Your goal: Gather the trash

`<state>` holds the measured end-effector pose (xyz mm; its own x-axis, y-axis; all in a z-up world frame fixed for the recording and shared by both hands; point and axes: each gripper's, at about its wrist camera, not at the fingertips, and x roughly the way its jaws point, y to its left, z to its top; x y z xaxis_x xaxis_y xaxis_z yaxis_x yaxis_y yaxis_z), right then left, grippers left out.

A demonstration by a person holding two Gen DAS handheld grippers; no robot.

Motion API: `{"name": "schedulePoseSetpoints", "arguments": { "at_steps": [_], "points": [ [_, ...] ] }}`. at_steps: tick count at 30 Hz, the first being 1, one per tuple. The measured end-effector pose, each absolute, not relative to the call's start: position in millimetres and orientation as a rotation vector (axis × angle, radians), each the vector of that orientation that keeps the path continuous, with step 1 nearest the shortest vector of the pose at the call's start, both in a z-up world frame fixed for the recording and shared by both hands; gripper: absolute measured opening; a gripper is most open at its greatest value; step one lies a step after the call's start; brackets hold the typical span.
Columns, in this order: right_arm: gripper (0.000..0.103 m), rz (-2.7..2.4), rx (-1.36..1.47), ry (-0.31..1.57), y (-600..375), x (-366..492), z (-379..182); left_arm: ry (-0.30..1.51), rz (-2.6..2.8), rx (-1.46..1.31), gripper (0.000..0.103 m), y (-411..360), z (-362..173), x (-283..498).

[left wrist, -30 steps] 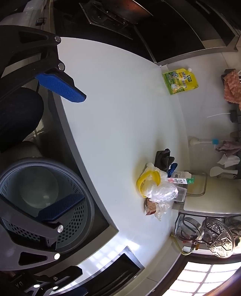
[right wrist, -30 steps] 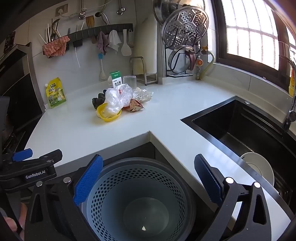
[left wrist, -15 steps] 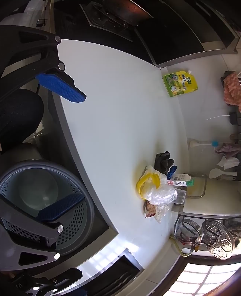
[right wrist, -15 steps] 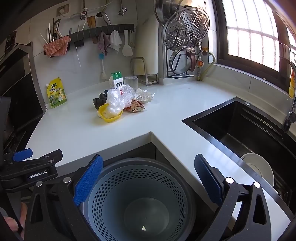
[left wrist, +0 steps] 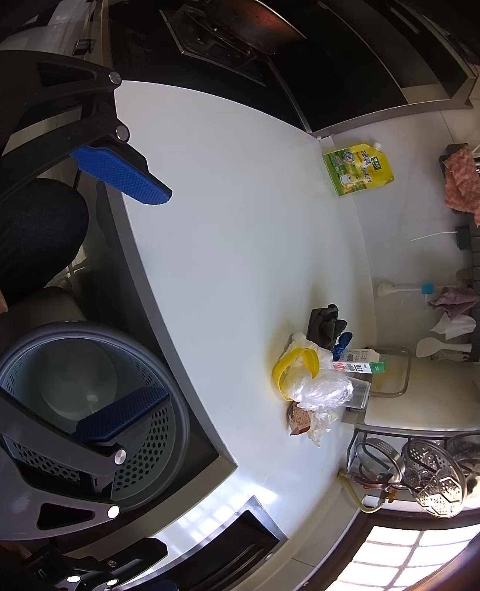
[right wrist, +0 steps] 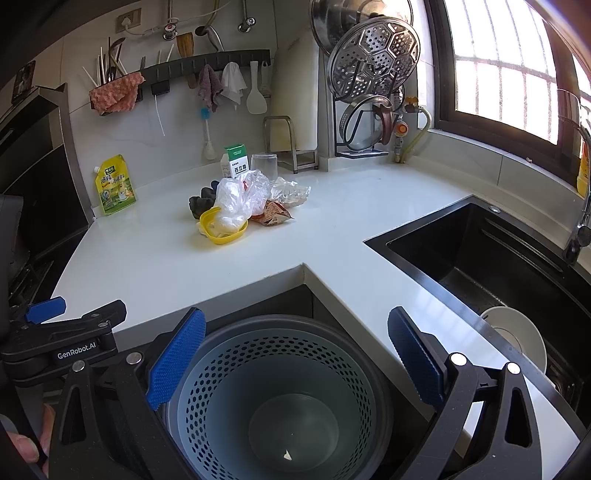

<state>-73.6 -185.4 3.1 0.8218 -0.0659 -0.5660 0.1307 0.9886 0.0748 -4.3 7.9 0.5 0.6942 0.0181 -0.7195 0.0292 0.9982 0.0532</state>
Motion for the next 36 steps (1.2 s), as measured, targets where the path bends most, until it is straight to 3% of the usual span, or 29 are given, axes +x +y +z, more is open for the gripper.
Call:
{"name": "schedulePoseSetpoints", "arguments": {
  "at_steps": [36],
  "points": [
    [0.095,-0.104,0.112,0.592,-185.6,-76.1,1.6,0.795,-0.002,0.054,0.097,17.7,1.4,-6.9]
  ]
}}
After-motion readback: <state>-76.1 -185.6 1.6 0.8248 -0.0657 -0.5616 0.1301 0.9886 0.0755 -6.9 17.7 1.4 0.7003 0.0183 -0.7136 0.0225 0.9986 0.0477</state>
